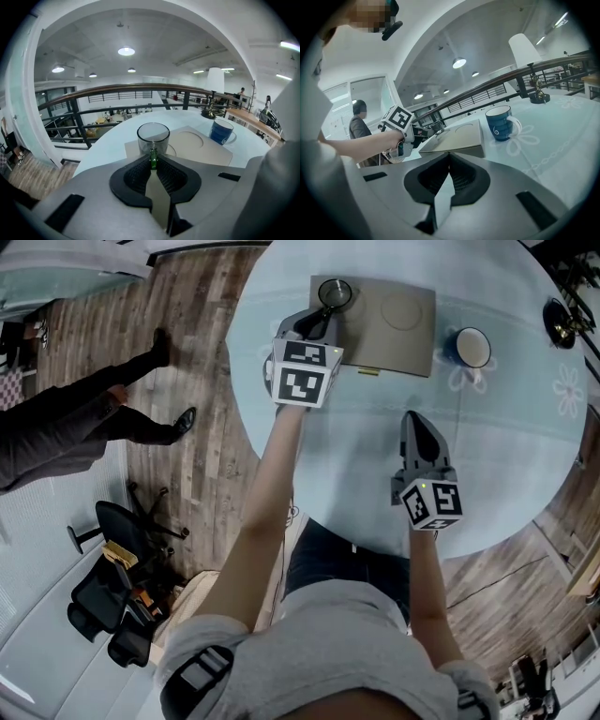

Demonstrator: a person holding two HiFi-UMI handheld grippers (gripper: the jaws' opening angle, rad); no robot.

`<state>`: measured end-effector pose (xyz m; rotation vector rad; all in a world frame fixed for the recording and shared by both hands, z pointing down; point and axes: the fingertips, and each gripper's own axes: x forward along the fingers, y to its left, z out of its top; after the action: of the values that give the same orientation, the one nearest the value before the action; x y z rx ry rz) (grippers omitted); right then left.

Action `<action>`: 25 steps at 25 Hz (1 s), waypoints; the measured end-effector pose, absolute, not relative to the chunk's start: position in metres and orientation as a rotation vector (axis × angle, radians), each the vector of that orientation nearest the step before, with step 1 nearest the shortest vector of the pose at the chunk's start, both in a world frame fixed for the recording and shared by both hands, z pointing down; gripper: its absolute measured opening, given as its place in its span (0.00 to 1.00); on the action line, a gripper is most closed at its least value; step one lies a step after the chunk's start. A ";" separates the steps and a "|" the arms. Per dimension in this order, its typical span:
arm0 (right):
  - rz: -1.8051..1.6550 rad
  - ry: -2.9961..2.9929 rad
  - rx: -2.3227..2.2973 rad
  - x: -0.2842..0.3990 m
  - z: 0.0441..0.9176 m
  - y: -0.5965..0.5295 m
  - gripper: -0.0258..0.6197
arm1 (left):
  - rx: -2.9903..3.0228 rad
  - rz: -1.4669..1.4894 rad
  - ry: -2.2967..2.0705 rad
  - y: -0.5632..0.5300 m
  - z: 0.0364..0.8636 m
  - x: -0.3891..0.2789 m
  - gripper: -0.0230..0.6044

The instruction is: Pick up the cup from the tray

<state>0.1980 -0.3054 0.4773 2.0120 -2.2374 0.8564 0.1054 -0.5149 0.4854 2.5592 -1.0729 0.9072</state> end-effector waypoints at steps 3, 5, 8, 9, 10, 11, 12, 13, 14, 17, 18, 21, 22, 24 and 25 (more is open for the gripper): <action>0.857 -2.235 2.033 0.201 0.474 -0.303 0.05 | 2.593 0.889 -1.075 -0.506 0.472 0.102 0.11; 0.848 -2.233 2.041 0.203 0.471 -0.302 0.05 | 2.624 0.858 -1.076 -0.496 0.459 0.100 0.11; 0.837 -2.225 2.058 0.204 0.466 -0.298 0.05 | 2.674 0.835 -1.079 -0.474 0.442 0.097 0.11; 0.835 -2.223 2.064 0.204 0.465 -0.298 0.05 | 2.687 0.835 -1.079 -0.466 0.438 0.096 0.11; 0.832 -2.224 2.070 0.203 0.463 -0.297 0.05 | 2.698 0.831 -1.076 -0.457 0.435 0.094 0.11; 0.830 -2.227 2.072 0.200 0.462 -0.296 0.05 | 2.708 0.822 -1.068 -0.448 0.433 0.093 0.11; 0.828 -2.231 2.070 0.197 0.461 -0.295 0.05 | 2.716 0.812 -1.055 -0.439 0.432 0.092 0.11; 0.825 -2.236 2.065 0.194 0.461 -0.293 0.05 | 2.720 0.804 -1.044 -0.430 0.433 0.091 0.11; 0.824 -2.239 2.059 0.191 0.461 -0.292 0.05 | 2.720 0.803 -1.037 -0.421 0.435 0.089 0.11; 0.833 -2.241 2.061 0.185 0.462 -0.289 0.05 | 2.715 0.834 -1.039 -0.397 0.445 0.085 0.11; 0.837 -2.239 2.067 0.184 0.461 -0.288 0.05 | 2.715 0.845 -1.039 -0.391 0.449 0.083 0.11; 0.843 -2.232 2.078 0.181 0.461 -0.282 0.05 | 2.699 0.874 -1.050 -0.371 0.464 0.079 0.11; 0.844 -2.230 2.078 0.181 0.462 -0.280 0.05 | 2.689 0.893 -1.055 -0.364 0.471 0.077 0.11; 0.848 -2.224 2.079 0.179 0.464 -0.277 0.05 | 2.676 0.935 -1.054 -0.353 0.484 0.075 0.11; 0.851 -2.220 2.082 0.179 0.464 -0.275 0.05 | 2.672 0.951 -1.047 -0.348 0.490 0.075 0.11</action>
<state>0.1795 -0.2750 0.4645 2.0824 -2.2200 0.8515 0.0750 -0.3484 0.4902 2.6721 -1.0475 0.9515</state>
